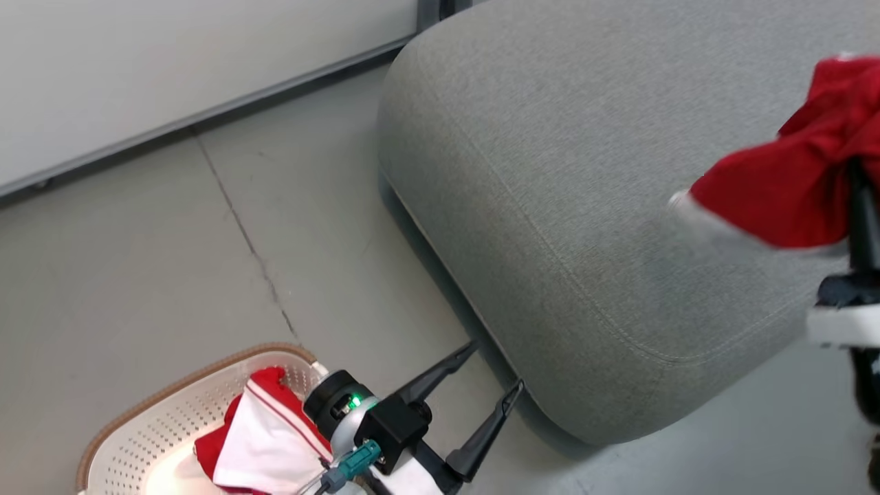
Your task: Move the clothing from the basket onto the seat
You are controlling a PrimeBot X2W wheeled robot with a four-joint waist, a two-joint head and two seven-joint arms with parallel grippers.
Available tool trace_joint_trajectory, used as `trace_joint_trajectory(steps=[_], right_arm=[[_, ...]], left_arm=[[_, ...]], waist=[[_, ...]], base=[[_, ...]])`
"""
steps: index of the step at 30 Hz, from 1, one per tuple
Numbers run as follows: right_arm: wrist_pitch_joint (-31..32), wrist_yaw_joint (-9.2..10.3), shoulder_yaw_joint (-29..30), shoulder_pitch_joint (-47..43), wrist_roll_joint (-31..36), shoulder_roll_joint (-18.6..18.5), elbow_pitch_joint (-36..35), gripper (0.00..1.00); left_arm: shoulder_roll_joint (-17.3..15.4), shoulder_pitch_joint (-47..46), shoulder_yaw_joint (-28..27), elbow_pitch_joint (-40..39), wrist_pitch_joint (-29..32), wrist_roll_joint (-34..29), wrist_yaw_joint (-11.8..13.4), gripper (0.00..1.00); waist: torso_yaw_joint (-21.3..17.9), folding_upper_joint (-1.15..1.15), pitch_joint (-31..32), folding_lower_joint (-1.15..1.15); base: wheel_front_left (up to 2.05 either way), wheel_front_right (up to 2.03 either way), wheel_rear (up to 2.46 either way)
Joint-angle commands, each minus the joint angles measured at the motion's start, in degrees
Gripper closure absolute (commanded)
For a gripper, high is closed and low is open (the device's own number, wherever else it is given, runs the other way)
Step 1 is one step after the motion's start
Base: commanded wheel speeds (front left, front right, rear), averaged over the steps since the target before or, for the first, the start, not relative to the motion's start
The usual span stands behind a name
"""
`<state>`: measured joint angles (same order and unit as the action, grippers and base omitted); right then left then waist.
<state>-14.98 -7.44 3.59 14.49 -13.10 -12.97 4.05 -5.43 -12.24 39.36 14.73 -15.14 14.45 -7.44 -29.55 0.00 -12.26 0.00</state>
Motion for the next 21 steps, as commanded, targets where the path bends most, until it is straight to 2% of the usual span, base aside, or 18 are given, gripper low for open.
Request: trace_joint_trajectory(steps=[1, 8, 14, 21], right_arm=[[-0.3, -0.09, 1.3, 3.3, -0.2, -1.4, 0.6, 1.0], [-0.3, -0.06, 8.3, 16.2, -2.2, -6.3, 6.7, 1.0], [-0.3, -0.06, 9.8, 24.0, -3.7, -8.9, 10.7, 1.0], [-0.3, -0.06, 7.6, 32.6, -3.6, -13.5, 20.9, 1.0]], left_arm=[[-1.3, -2.0, 0.4, -0.1, 0.0, -0.3, 0.0, 0.0], [-3.9, -7.8, 3.7, 0.1, 0.0, -0.9, 0.0, 0.0], [-5.6, -11.2, 5.1, -0.3, 0.0, -1.2, -0.1, 0.0], [-7.1, -15.6, 6.7, -0.7, 0.0, -1.9, -0.1, 0.0]], waist=[[1.7, 0.0, -3.3, 0.0], [5.7, 0.0, -11.2, 0.0], [8.0, 0.0, -16.4, 0.0], [11.0, 0.0, -22.5, 0.0]], base=[[0.0, 0.0, 0.0], [0.0, 0.0, 0.0], [0.0, 0.0, 0.0], [0.0, 0.0, 0.0]])
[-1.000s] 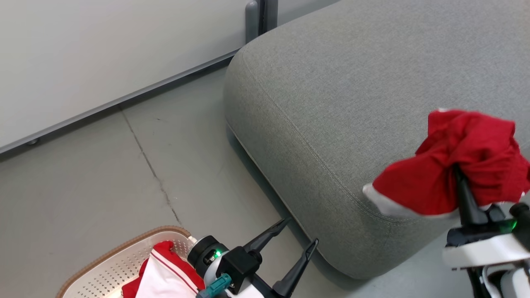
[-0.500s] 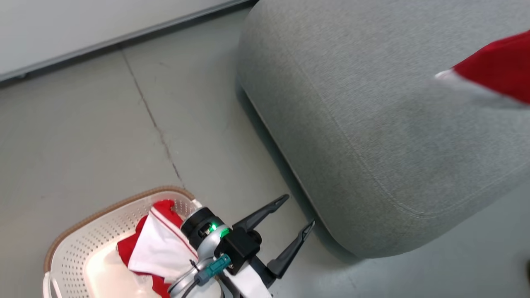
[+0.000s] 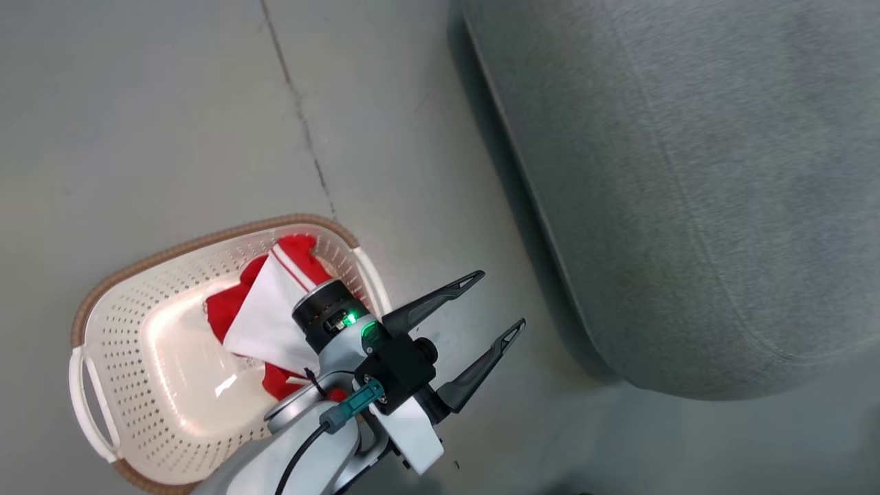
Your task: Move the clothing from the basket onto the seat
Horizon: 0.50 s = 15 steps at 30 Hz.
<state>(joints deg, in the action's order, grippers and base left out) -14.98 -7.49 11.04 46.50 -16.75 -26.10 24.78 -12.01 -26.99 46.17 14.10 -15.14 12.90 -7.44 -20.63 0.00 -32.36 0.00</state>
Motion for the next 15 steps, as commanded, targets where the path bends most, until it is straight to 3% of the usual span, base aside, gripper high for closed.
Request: trace_joint_trajectory(steps=[1, 8, 15], right_arm=[[-0.3, -0.02, 0.1, 1.7, -0.5, -0.9, 2.4, 1.0], [-0.3, -0.02, -1.2, 8.0, -1.6, -4.4, 18.9, 1.0], [-0.3, -0.02, -3.6, 11.6, -1.8, -5.6, 31.8, 1.0]], left_arm=[[-0.7, -1.4, 0.2, -0.1, 0.0, -0.6, -0.1, 0.0], [-1.7, -3.7, 0.7, -0.8, 0.0, -1.4, -0.1, 0.0], [-2.0, -4.4, 0.6, -1.3, 0.0, -1.8, -0.1, 0.0]], waist=[[2.6, 0.0, -3.1, 0.0], [5.1, 0.0, -6.6, 0.0], [6.0, 0.0, -8.7, 0.0]], base=[[0.0, 0.0, 0.0], [0.0, 0.0, 0.0], [0.0, 0.0, 0.0]])
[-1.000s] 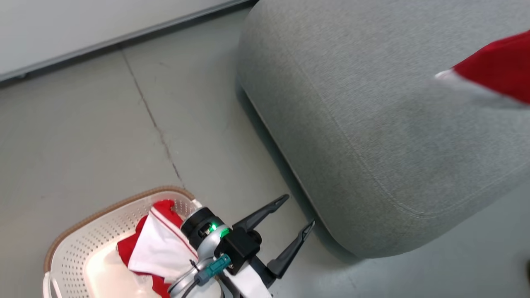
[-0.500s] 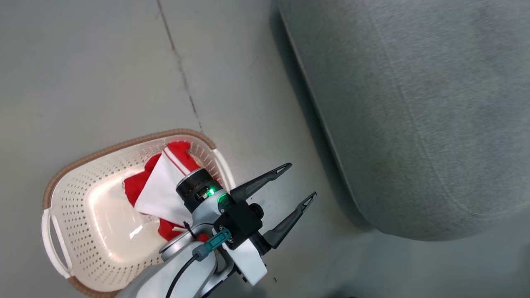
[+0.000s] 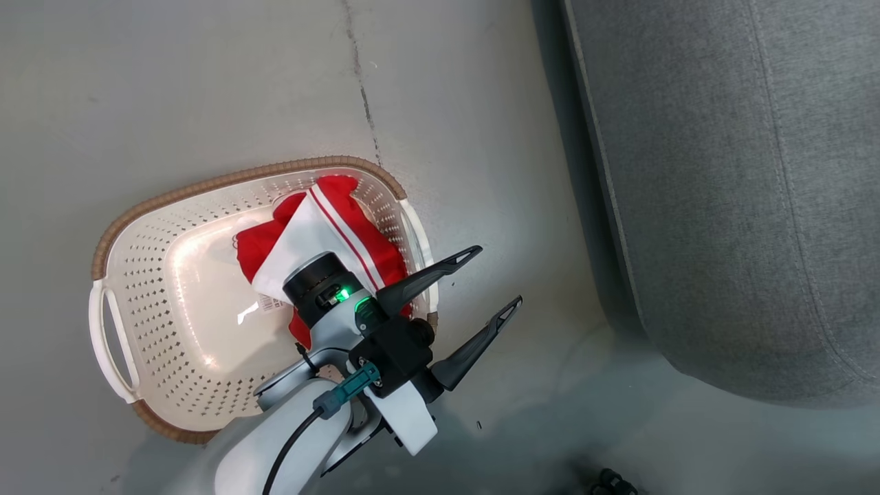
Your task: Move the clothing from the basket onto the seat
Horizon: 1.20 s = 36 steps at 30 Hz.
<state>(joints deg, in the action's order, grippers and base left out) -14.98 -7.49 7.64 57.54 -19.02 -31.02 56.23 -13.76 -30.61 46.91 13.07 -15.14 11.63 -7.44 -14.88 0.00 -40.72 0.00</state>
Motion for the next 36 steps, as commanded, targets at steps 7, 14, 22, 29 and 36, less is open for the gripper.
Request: trace_joint_trajectory(steps=[7, 14, 22, 29, 36], right_arm=[[-0.3, -0.02, -3.1, 2.7, 0.2, 0.5, 5.8, 1.0], [-0.3, -0.02, -7.3, 3.4, -0.3, 1.6, 9.6, 1.0], [-0.2, -0.02, -11.2, 3.8, -3.7, 2.1, 12.4, 0.0], [-0.2, -0.02, -14.2, 2.2, -5.9, 0.6, 12.6, 0.0], [-0.3, -0.02, -17.8, -1.5, -6.6, -1.2, 12.0, 0.0]], left_arm=[[-0.7, -1.7, 0.8, 0.5, 0.0, -0.5, -0.1, 0.0], [-0.4, -1.6, 0.6, 0.6, 0.0, -0.5, -0.1, 0.0], [-0.1, -1.2, 0.7, 0.9, 0.0, -0.3, -0.1, 0.0], [1.5, -0.3, 1.5, 1.4, 0.0, 0.4, -0.1, 0.0], [4.4, 1.4, 1.6, 1.3, 0.0, 1.5, -0.1, 0.0]], waist=[[0.5, 0.0, -1.7, 0.0], [0.9, 0.0, -1.7, 0.0], [0.9, 0.0, -0.7, 0.0], [1.3, 0.0, 2.9, 0.0], [1.9, 0.0, 9.5, 0.0]], base=[[0.0, 0.0, 0.0], [0.0, 0.0, 0.0], [0.0, 0.0, 0.0], [0.0, 0.0, 0.0], [0.0, 0.0, 0.0]])
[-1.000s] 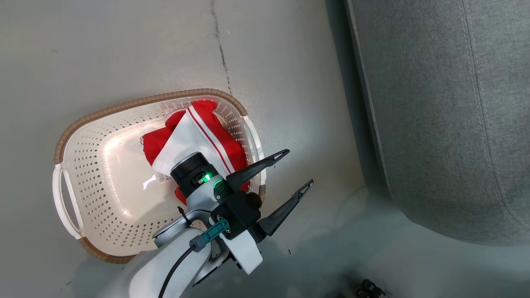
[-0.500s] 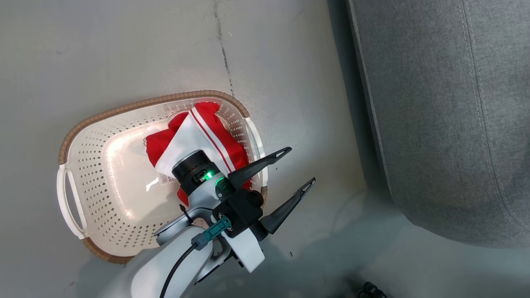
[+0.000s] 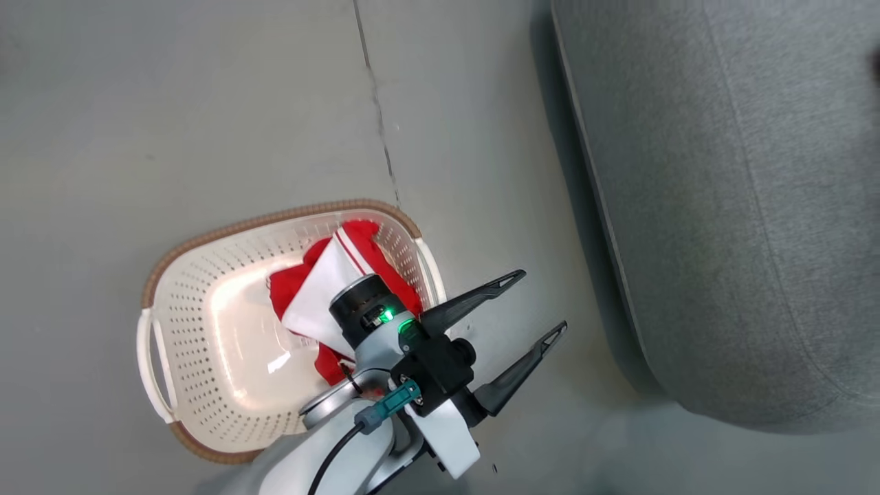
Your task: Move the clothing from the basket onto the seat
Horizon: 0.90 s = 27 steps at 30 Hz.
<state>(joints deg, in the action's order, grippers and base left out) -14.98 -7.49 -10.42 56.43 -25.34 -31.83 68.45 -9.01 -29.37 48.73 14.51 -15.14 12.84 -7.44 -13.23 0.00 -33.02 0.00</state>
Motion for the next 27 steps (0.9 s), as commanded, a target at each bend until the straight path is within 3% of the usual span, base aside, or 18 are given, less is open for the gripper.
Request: trace_joint_trajectory(steps=[1, 11, 16, 21, 23, 25, 26, 27], right_arm=[[-0.3, -0.02, -0.6, -0.9, -0.1, -0.5, -0.2, 0.0], [-0.3, -0.02, -9.7, -4.4, 1.9, -0.9, -4.3, 0.0], [-0.3, -0.02, -10.4, -6.3, 1.6, -1.5, -9.9, 0.0], [-0.3, -0.02, -6.2, -10.6, 2.4, -1.7, -20.9, 0.0], [-0.3, -0.02, -3.3, -13.1, 5.0, -1.8, -28.9, 0.0], [-0.3, -0.02, 0.0, -17.6, 8.0, -0.3, -36.5, 0.0], [-0.3, -0.02, 0.0, -17.6, 8.0, -0.3, -36.5, 0.0], [-0.3, -0.02, 2.9, -21.7, 10.4, 1.7, -43.5, 0.0]], left_arm=[[0.1, 0.4, -0.4, -0.2, 0.0, 0.4, -0.1, 0.0], [2.2, 4.1, -2.4, -0.6, 0.0, 1.4, -0.1, 0.0], [2.9, 6.1, -4.0, -1.2, 0.0, 2.1, -0.1, 0.0], [3.7, 8.5, -7.0, -2.2, 0.0, 2.5, -0.1, 0.0], [4.2, 9.6, -8.4, -2.6, 0.0, 2.5, -0.1, 0.0], [4.5, 10.7, -10.8, -3.2, 0.0, 2.5, -0.1, 0.0], [4.5, 10.7, -10.8, -3.2, 0.0, 2.5, -0.1, 0.0], [5.0, 12.0, -13.4, -3.9, 0.0, 2.7, -0.1, 0.0]], waist=[[0.2, 0.0, 2.7, 0.0], [-1.2, 0.0, 11.5, 0.0], [-1.7, 0.0, 15.9, 0.0], [-1.3, 0.0, 20.2, 0.0], [-0.8, 0.0, 21.5, 0.0], [-0.2, 0.0, 22.6, 0.0], [-0.2, 0.0, 22.6, 0.0], [0.3, 0.0, 23.7, 0.0]], base=[[0.0, 0.0, 0.0], [0.0, 0.0, 0.0], [0.0, 0.0, 0.0], [0.0, 0.0, 0.0], [0.0, 0.0, 0.0], [0.0, 0.0, 0.0], [0.0, 0.0, 0.0], [0.0, 0.0, 0.0]])
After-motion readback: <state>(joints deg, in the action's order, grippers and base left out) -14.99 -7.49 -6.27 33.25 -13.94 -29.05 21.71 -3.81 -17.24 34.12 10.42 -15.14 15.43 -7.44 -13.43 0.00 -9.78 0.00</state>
